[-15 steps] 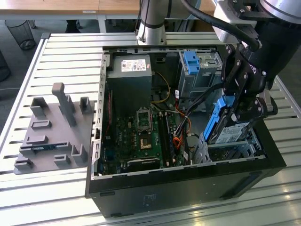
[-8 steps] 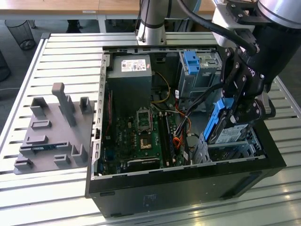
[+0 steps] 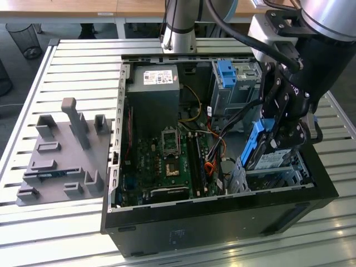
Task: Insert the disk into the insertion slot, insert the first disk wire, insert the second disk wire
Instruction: 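Insert the disk into the insertion slot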
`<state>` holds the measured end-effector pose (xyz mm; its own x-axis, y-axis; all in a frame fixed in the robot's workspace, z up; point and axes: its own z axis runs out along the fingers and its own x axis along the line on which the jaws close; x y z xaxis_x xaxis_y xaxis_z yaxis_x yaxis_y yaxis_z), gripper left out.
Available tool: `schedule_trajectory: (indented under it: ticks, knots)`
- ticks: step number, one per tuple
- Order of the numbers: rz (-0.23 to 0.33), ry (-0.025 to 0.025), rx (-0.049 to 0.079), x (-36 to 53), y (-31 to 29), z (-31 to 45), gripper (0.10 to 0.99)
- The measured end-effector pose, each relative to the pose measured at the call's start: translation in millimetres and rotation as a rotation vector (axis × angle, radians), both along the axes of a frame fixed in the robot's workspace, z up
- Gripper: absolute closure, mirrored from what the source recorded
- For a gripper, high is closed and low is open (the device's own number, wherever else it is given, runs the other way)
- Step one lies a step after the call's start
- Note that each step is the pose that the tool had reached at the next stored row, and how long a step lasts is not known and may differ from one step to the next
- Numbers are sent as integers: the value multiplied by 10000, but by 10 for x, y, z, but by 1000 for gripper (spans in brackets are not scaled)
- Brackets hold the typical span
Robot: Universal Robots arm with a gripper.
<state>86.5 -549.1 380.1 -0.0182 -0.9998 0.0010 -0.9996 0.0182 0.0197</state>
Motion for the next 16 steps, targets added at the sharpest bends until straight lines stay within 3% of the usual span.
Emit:
schedule_trajectory:
  ticks: [16]
  knots:
    - [0, -2, -1, 0, 0, -147, 722]
